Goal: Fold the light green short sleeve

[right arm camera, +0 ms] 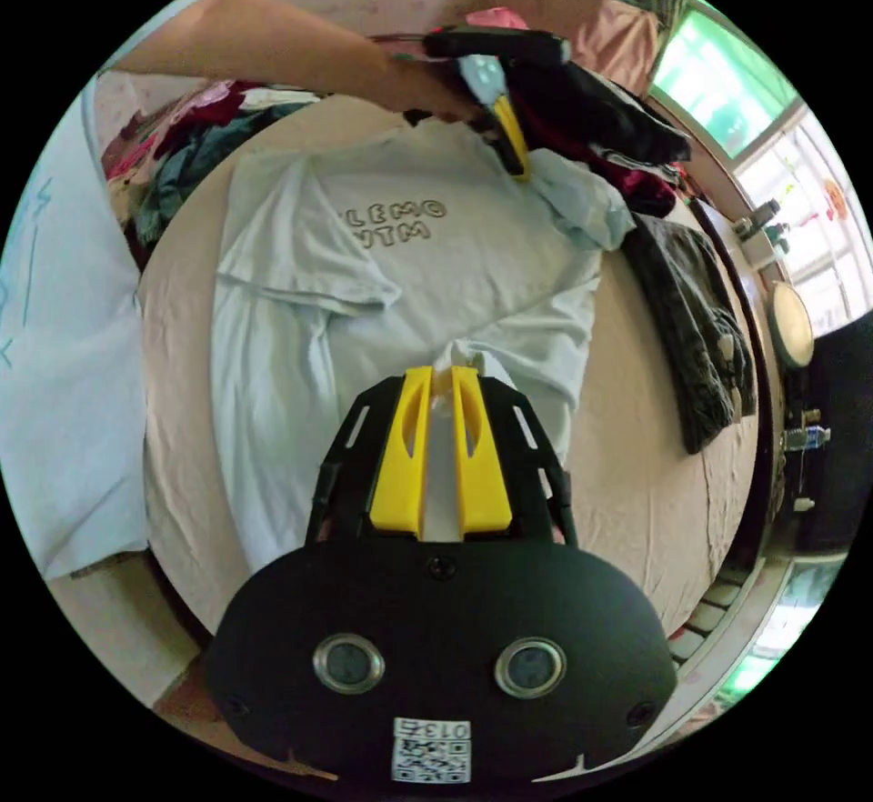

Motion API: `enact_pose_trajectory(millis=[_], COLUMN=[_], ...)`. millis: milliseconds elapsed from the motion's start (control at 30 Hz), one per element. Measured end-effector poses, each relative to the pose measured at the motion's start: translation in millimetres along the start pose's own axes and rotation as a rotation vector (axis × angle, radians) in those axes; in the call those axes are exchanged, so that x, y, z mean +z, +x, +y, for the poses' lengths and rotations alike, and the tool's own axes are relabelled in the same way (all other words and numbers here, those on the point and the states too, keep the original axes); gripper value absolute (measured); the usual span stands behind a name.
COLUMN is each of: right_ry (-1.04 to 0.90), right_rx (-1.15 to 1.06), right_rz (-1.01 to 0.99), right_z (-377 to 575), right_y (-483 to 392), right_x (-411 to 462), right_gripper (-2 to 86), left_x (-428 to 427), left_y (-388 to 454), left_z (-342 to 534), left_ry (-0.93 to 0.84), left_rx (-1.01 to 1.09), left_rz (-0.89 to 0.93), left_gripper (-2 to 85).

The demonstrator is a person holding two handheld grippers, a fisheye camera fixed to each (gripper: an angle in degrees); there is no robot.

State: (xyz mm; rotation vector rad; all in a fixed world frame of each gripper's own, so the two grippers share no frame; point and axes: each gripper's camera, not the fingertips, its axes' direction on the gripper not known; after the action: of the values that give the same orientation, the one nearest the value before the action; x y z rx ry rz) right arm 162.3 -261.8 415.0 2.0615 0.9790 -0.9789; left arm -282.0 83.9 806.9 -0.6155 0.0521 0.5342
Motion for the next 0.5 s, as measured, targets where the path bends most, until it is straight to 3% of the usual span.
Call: enact_pose_trajectory(millis=[133,233,300,500], right_ry=[0.091,0.171,0.103,0.034], right_rx=[0.055,0.276,0.382,0.198], right_rz=[-0.108,-0.029,0.051,0.020], right_z=[13.0,44.2,72.8,81.4], right_y=[-3.1,37.6,68.9,84.9], right_x=[-19.0,-45.4,-40.9,-10.9], right_gripper=[8.3,9.0,9.2,8.9], left_x=[-4.2,-19.4,-30.3,-26.2], left_y=[-2.6,1.0,9.9,41.4], left_z=[1.3,5.5,5.7,-8.8], left_ry=[0.004,0.053,0.096,0.079], left_rx=[-0.018,-0.044,-0.035,0.100], left_rz=[0.002,-0.029,-0.047,-0.133], left_gripper=[0.6,0.6,0.7,0.7])
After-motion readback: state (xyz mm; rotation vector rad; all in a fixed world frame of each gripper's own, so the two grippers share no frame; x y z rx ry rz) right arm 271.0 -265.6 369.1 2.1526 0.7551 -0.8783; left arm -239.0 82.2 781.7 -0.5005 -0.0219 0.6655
